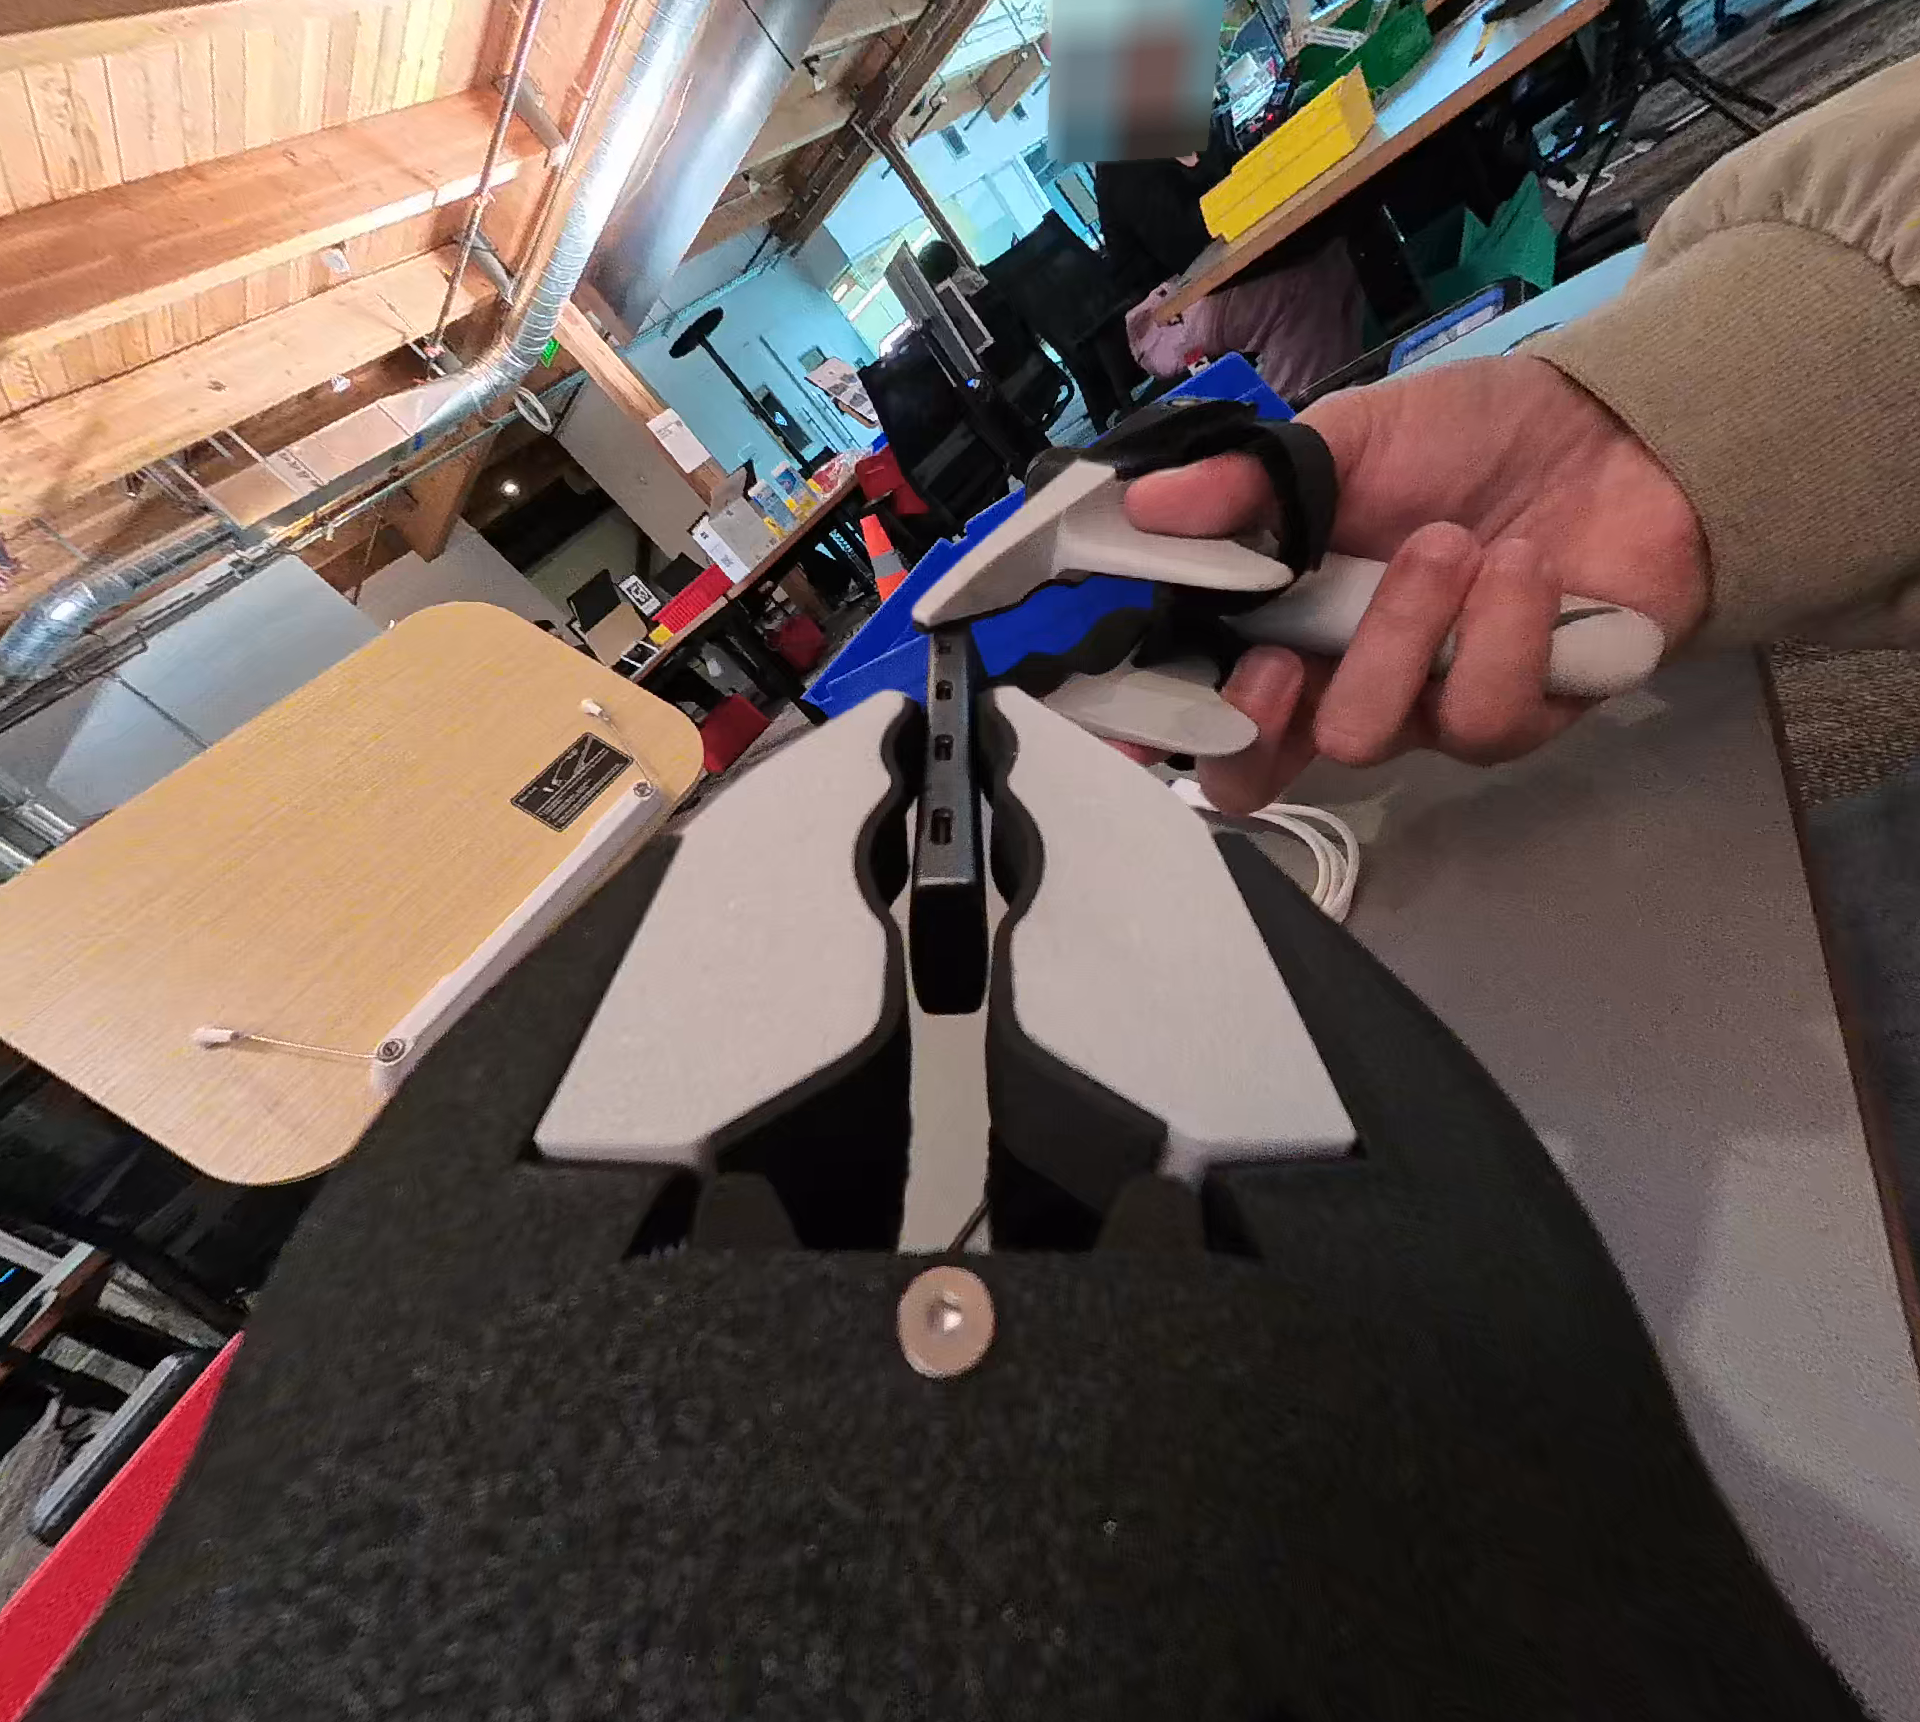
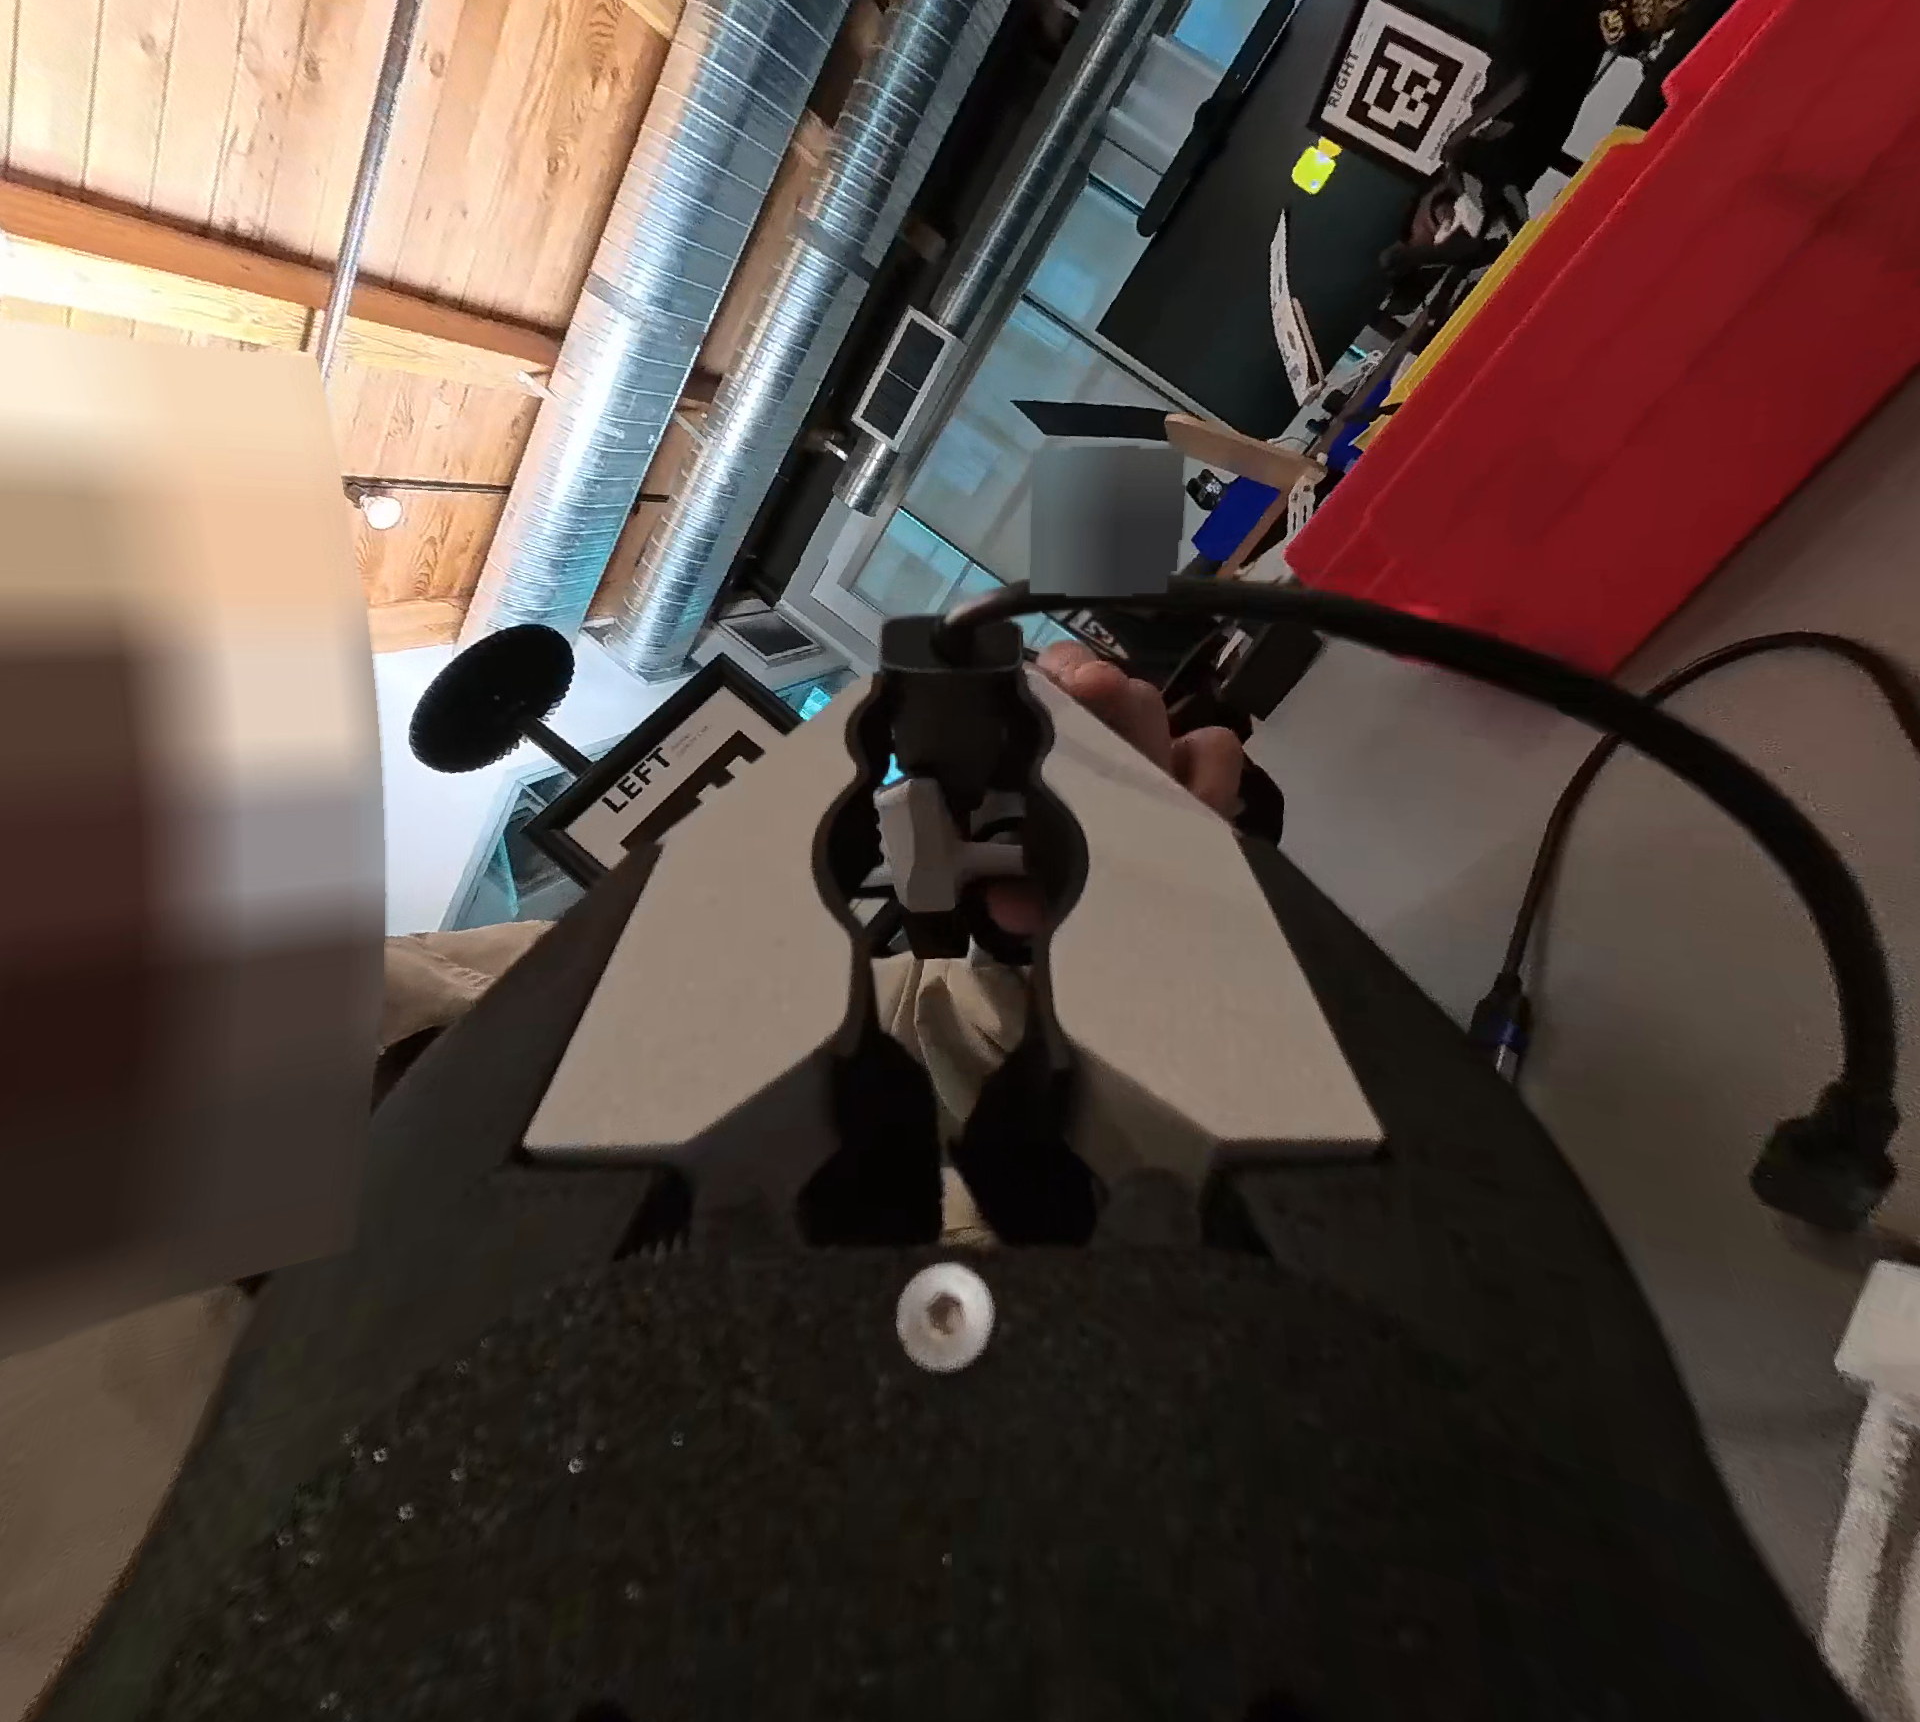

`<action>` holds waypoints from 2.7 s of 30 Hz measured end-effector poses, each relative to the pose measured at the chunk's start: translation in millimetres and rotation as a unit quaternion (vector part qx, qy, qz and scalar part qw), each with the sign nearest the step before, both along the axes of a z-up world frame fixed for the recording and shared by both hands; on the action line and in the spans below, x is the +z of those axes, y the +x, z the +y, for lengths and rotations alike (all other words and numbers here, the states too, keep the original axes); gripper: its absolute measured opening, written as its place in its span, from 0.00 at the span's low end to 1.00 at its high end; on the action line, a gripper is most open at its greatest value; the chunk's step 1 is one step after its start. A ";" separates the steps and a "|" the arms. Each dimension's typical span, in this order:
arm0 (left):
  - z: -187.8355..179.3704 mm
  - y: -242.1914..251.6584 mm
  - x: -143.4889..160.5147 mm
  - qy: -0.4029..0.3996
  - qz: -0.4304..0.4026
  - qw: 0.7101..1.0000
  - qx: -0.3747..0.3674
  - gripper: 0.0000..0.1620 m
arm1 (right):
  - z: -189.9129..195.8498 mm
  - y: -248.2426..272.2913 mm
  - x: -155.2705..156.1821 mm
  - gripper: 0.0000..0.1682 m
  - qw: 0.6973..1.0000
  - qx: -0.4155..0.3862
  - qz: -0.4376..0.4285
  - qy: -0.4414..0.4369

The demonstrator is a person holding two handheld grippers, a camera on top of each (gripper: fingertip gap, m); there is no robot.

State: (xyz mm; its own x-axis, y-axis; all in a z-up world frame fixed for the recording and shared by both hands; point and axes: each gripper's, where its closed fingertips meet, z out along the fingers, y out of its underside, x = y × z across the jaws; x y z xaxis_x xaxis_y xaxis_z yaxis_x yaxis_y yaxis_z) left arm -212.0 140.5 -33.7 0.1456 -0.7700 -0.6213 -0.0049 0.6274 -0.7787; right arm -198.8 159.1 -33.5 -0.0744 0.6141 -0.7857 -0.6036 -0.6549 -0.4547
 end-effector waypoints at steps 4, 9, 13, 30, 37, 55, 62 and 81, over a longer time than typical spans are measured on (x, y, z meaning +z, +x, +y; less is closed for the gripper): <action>-5.4 -0.4 4.8 0.022 -0.016 1.000 -0.004 0.06 | -3.1 -1.2 0.9 0.12 0.999 0.030 0.037 -0.016; -7.8 -1.1 8.6 0.009 -0.028 0.999 -0.013 0.06 | -3.4 -2.8 1.7 0.12 0.995 0.047 0.082 -0.030; -8.2 -2.0 10.5 0.012 -0.031 0.999 -0.010 0.06 | -4.3 -3.5 4.9 0.12 0.996 0.044 0.074 -0.015; -1.1 0.5 3.2 0.002 0.008 1.000 -0.007 0.06 | -5.3 -7.9 6.3 0.12 0.998 0.033 0.051 -0.002; 28.2 -10.0 1.9 0.083 0.027 0.994 0.060 0.06 | -1.8 9.1 4.7 0.21 0.989 -0.061 -0.120 0.062; 57.4 -15.0 -24.2 0.076 0.062 0.991 0.090 0.06 | -5.5 36.2 -158.7 0.03 0.674 -0.103 -0.729 0.060; 50.3 -9.5 -31.5 0.136 0.085 0.984 0.084 0.06 | -9.6 33.4 -119.3 0.01 0.707 -0.108 -0.696 0.062; 36.0 6.0 -58.1 0.250 0.148 0.954 0.072 0.06 | -21.6 -11.5 -59.8 0.01 0.739 -0.101 -0.661 0.083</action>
